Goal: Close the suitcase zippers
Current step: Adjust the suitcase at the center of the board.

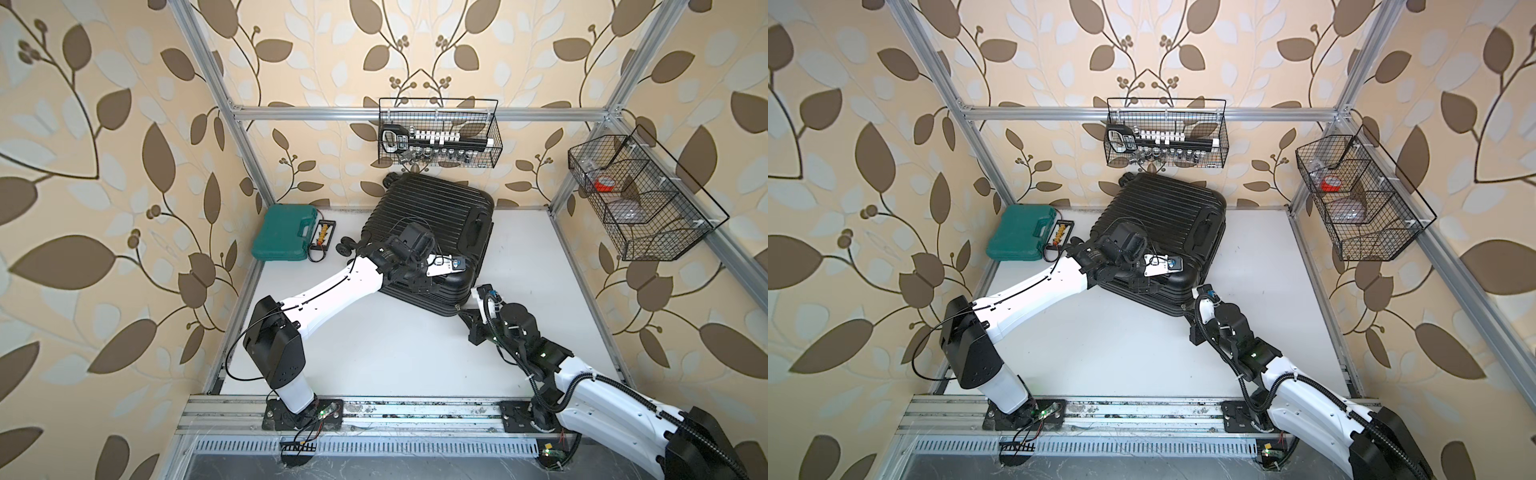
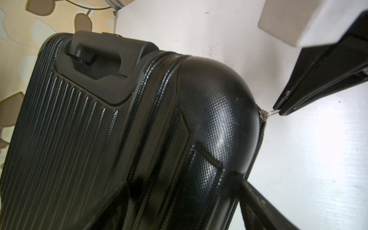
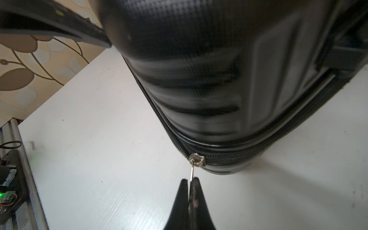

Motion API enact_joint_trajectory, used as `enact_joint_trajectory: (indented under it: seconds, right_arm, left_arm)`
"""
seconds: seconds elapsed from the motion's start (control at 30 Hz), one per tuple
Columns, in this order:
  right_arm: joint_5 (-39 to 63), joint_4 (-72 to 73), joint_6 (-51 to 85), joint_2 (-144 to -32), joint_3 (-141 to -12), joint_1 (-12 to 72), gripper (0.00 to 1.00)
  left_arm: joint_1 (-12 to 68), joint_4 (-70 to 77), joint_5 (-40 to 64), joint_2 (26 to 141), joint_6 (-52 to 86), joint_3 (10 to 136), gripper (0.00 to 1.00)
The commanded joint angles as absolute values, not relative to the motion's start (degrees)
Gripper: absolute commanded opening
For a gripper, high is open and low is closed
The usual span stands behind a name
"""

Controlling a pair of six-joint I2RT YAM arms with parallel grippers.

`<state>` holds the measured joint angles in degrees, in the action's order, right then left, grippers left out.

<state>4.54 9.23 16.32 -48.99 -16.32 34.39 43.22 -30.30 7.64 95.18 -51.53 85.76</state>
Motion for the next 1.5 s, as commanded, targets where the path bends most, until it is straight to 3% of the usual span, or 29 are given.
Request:
enact_joint_trajectory:
  seconds: [0.0,0.3,0.47,0.67,0.77,0.9,1.17,1.47]
  right_arm:
    - [17.0,13.3,14.7,-49.2,-16.4,36.9,0.00]
    - [7.7,11.1,16.6,-52.0,-17.3,37.1,0.00]
    - [5.3,11.4,17.3,-51.7,-16.7,37.1,0.00]
    - [5.2,11.2,17.2,-51.7,-16.8,37.1,0.00]
    - [5.1,11.2,17.1,-51.8,-16.8,37.1,0.00]
    - [4.9,11.1,16.9,-51.7,-17.0,37.1,0.00]
    - [5.5,10.8,16.5,-51.0,-17.1,37.1,0.00]
    - [6.1,11.1,15.9,-51.2,-17.9,37.2,0.00]
  left_arm:
    - [42.0,-20.6,4.5,97.3,-45.4,88.8,0.86]
    - [41.9,-21.1,10.7,92.8,-34.2,90.4,0.93]
    - [38.5,-20.6,4.8,90.5,-20.8,93.7,0.92]
    - [23.7,-27.4,-3.1,90.6,4.6,98.3,0.79]
    - [17.5,-32.9,-2.4,92.5,9.0,100.5,0.75]
    - [11.8,-42.1,-0.4,98.2,12.5,106.1,0.61]
    - [9.8,-54.0,4.1,109.0,8.7,113.7,0.40]
    - [9.9,-60.6,13.8,113.1,5.8,114.7,0.34]
